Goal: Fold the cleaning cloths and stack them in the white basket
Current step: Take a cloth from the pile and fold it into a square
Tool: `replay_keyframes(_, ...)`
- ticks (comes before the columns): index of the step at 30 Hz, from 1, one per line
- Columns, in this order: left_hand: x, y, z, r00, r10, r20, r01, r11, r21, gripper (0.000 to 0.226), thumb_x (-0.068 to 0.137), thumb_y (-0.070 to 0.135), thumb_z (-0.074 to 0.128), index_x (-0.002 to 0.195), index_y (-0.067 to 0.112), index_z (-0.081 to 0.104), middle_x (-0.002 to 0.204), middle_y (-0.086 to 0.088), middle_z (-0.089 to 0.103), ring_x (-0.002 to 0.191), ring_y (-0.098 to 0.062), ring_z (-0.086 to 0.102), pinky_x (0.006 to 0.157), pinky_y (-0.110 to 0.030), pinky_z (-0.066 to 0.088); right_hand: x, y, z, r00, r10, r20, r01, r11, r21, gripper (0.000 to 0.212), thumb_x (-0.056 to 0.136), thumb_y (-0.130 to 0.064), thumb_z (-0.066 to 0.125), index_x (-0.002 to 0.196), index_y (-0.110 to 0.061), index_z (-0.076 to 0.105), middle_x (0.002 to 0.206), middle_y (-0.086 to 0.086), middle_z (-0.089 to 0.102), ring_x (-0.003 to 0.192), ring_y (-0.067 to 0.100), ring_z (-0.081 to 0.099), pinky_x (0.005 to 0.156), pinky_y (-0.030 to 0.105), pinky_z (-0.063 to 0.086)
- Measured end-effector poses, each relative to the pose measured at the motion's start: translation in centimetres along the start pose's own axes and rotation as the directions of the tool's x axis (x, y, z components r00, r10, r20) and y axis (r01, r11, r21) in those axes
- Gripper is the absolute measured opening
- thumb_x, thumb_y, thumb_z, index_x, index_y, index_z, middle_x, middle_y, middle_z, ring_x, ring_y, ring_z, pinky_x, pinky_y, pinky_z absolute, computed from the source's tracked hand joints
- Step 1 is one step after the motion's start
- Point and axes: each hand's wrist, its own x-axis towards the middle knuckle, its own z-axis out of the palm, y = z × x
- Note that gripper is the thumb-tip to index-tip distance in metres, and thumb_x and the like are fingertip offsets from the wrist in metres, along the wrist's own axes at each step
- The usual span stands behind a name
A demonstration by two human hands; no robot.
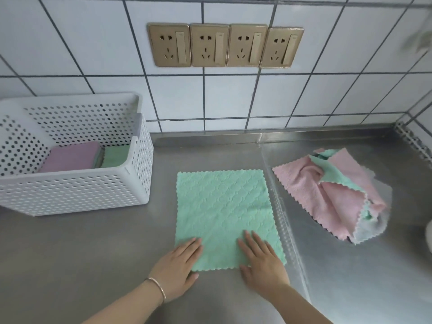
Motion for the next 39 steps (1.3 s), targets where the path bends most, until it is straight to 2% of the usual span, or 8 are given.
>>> replay_keyframes(5,-0.1,-0.1,-0.6,0.993,0.006,-0.119,-0.011,0.999,-0.038,0.047,0.068,0.011,0.034,0.107,0.017,0.059,0.109,0.002,0.070,0.108,-0.013,0.058,0.057,-0.018,0.056,-0.8,0.7,-0.1,1.000,-0.001,-0.024,0.002,0.999,0.035,0.063,0.045,-0.020,0.080,0.107,-0.017,0.071,0.119,0.002,0.066,0.109,0.020,0.064,0.079,0.032,0.057)
replay_keyframes(11,-0.5,-0.5,-1.5,0.976,-0.146,-0.164,0.120,0.980,-0.157,0.040,0.066,0.013,0.041,0.081,0.028,0.075,0.091,0.015,0.072,0.095,-0.001,0.058,0.084,-0.025,0.043,-1.5,1.7,-0.9,0.979,0.085,-0.185,-0.085,0.996,0.010,0.059,0.047,0.007,0.069,0.101,-0.015,0.074,0.109,0.001,0.070,0.097,0.020,0.069,0.072,0.033,0.058)
replay_keyframes(14,-0.9,-0.6,-1.8,0.913,-0.382,-0.141,0.301,0.867,-0.397,0.037,0.080,-0.001,0.053,0.098,0.025,0.072,0.108,0.014,0.068,0.107,-0.003,0.055,0.093,-0.024,0.045,-1.7,3.2,-1.6,0.933,0.333,-0.137,-0.301,0.930,0.210,0.051,0.064,0.008,0.053,0.105,-0.016,0.072,0.116,-0.003,0.066,0.108,0.023,0.063,0.084,0.036,0.052)
replay_keyframes(17,-1.5,-0.7,-3.3,0.881,-0.472,-0.026,0.387,0.753,-0.532,0.027,0.091,0.013,0.054,0.108,0.030,0.067,0.102,0.021,0.067,0.099,-0.009,0.064,0.083,-0.017,0.043,-1.7,4.1,-3.1,0.847,0.531,0.015,-0.472,0.740,0.479,0.034,0.081,-0.004,0.054,0.102,-0.025,0.071,0.116,-0.002,0.064,0.112,0.020,0.054,0.086,0.029,0.043)
replay_keyframes(23,-2.9,-1.9,-5.5,0.876,-0.477,0.074,0.426,0.693,-0.582,0.045,0.090,0.018,0.055,0.081,0.062,0.054,0.065,0.048,0.053,0.074,-0.006,0.061,0.063,-0.006,0.038,-2.0,5.5,-6.5,0.879,0.426,0.214,-0.437,0.542,0.718,0.022,0.085,-0.025,0.061,0.078,-0.004,0.062,0.063,-0.002,0.051,0.061,0.014,0.046,0.058,0.028,0.033)
replay_keyframes(25,-3.4,-1.7,-6.5,0.882,-0.453,0.133,0.441,0.690,-0.575,0.042,0.091,0.021,0.055,0.093,0.060,0.041,0.058,0.041,0.052,0.069,-0.010,0.057,0.060,-0.013,0.037,-2.0,5.9,-7.1,0.878,0.370,0.304,-0.474,0.586,0.657,0.024,0.087,-0.020,0.061,0.072,-0.002,0.055,0.062,-0.002,0.047,0.058,0.012,0.041,0.055,0.026,0.029)
replay_keyframes(30,-3.8,-1.8,-6.6,0.850,-0.444,0.282,0.523,0.656,-0.544,0.038,0.091,0.021,0.052,0.057,0.036,0.047,0.052,0.011,0.048,0.049,-0.002,0.038,0.052,-0.015,0.029,-1.4,6.0,-7.4,0.840,0.232,0.491,-0.463,0.780,0.422,0.024,0.091,-0.022,0.054,0.068,-0.025,0.046,0.069,-0.010,0.049,0.062,0.002,0.043,0.056,0.016,0.031)
replay_keyframes(39,-1.0,-2.8,-7.1,0.722,-0.645,0.252,0.644,0.493,-0.584,0.032,0.091,0.016,0.048,0.062,0.021,0.038,0.057,0.006,0.043,0.054,-0.009,0.035,0.049,-0.016,0.029,3.4,4.2,-7.9,0.861,0.331,0.386,-0.498,0.703,0.508,0.009,0.093,-0.017,0.047,0.089,-0.022,0.053,0.089,0.003,0.059,0.079,0.018,0.052,0.056,0.016,0.035)
